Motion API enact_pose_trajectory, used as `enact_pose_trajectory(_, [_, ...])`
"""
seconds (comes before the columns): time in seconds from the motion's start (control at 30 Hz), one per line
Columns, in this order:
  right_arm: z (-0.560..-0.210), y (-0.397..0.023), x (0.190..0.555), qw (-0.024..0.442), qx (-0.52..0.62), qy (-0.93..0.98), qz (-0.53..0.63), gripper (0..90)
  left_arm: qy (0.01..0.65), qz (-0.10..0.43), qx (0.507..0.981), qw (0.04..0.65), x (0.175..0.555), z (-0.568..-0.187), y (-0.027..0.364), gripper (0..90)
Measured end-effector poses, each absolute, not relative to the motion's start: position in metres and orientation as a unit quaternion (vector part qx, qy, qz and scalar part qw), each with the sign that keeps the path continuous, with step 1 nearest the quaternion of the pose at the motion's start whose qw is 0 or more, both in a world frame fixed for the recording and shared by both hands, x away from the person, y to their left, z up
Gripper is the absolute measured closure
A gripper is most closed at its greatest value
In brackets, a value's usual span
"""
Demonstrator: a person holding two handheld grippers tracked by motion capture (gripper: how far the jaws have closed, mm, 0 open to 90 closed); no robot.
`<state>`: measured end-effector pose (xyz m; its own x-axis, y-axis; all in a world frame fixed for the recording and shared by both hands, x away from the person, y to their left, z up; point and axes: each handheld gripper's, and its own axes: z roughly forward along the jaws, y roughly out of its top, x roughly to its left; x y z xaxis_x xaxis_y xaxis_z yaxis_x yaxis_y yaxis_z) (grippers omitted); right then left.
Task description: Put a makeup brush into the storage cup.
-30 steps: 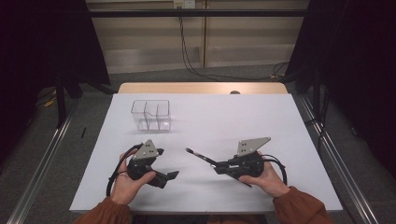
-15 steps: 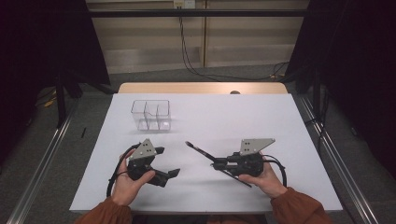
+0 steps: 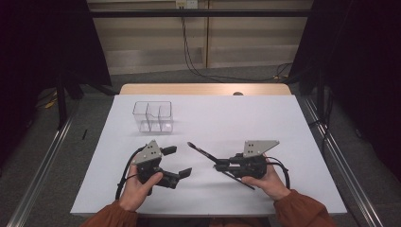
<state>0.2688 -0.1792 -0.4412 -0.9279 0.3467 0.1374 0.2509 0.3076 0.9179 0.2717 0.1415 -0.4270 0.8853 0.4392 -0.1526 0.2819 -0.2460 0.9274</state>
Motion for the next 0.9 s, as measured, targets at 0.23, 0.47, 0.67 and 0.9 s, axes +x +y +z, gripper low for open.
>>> enact_pose_trajectory(0.23, [-0.441, -0.178, 0.269, 0.045, 0.183, 0.809, 0.557, 79.5, 0.228, 0.074, 0.783, 0.575, 0.273, -0.422, 0.130, 5.6])
enact_pose_trajectory(0.47, [-0.441, -0.178, 0.269, 0.044, 0.183, 0.808, 0.558, 79.5, 0.229, 0.071, 0.786, 0.569, 0.275, -0.422, 0.126, 6.2])
enact_pose_trajectory(0.67, [-0.441, -0.177, 0.270, 0.046, 0.184, 0.807, 0.559, 79.5, 0.230, 0.073, 0.787, 0.569, 0.277, -0.421, 0.121, 7.4])
enact_pose_trajectory(0.9, [-0.440, -0.177, 0.270, 0.048, 0.184, 0.806, 0.561, 79.5, 0.233, 0.068, 0.781, 0.576, 0.279, -0.420, 0.111, 11.3])
